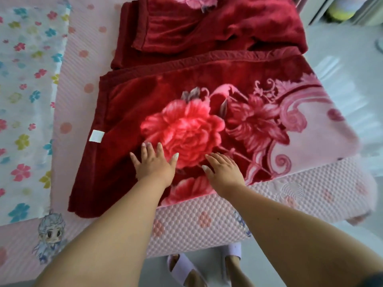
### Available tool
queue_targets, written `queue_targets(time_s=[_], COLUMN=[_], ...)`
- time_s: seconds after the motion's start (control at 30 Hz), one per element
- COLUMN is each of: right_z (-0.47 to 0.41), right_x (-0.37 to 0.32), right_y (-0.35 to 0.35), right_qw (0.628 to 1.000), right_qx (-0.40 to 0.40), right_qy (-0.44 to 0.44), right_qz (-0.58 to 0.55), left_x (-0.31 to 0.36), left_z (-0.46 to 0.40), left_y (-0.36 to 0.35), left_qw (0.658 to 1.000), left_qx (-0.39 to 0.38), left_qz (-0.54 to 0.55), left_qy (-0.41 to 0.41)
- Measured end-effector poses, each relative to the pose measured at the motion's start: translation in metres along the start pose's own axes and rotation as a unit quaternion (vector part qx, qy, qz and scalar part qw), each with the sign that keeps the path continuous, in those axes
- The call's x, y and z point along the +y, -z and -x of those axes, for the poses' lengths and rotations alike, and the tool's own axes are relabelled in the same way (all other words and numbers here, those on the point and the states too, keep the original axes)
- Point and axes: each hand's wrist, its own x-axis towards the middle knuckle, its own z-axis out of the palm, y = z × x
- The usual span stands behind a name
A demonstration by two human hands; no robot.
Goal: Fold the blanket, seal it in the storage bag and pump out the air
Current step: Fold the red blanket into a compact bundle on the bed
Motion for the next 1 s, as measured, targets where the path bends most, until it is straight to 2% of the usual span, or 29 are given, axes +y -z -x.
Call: queue_targets(time_s=[0.07,0.17,0.33,0.6,0.77,0.9,1.0], right_z=[-0.001,0.002,0.006,-0.016,-0.034,-0.054,-0.060], right_x=[0.014,0.050,0.134,0.263,0.347,0.380,0.389], right_y=[0.014,0.041,0.082,0.136,0.160,0.161,0.159], right_qw=[0.998,0.990,0.966,0.962,0.941,0.919,0.879], right_qx=[0.043,0.083,0.093,0.134,0.147,0.098,0.062], right_qy=[-0.031,-0.096,-0.216,-0.230,-0.304,-0.359,-0.406], right_qz=[-0.038,-0.056,-0.110,-0.058,-0.035,-0.132,-0.243], left_x=[0.036,0.094,0.178,0.312,0.376,0.395,0.391], left_z=[0.008,0.019,0.037,0.031,0.024,0.018,0.023], left_y=[0.004,0.008,0.012,-0.001,-0.023,-0.027,-0.033], left_qw=[0.997,0.984,0.962,0.955,0.957,0.957,0.954], left_qx=[0.032,0.012,-0.011,-0.067,-0.072,-0.064,-0.051], left_qz=[0.006,0.041,0.033,0.002,-0.059,-0.098,-0.130], left_qy=[-0.075,-0.175,-0.271,-0.288,-0.275,-0.266,-0.266])
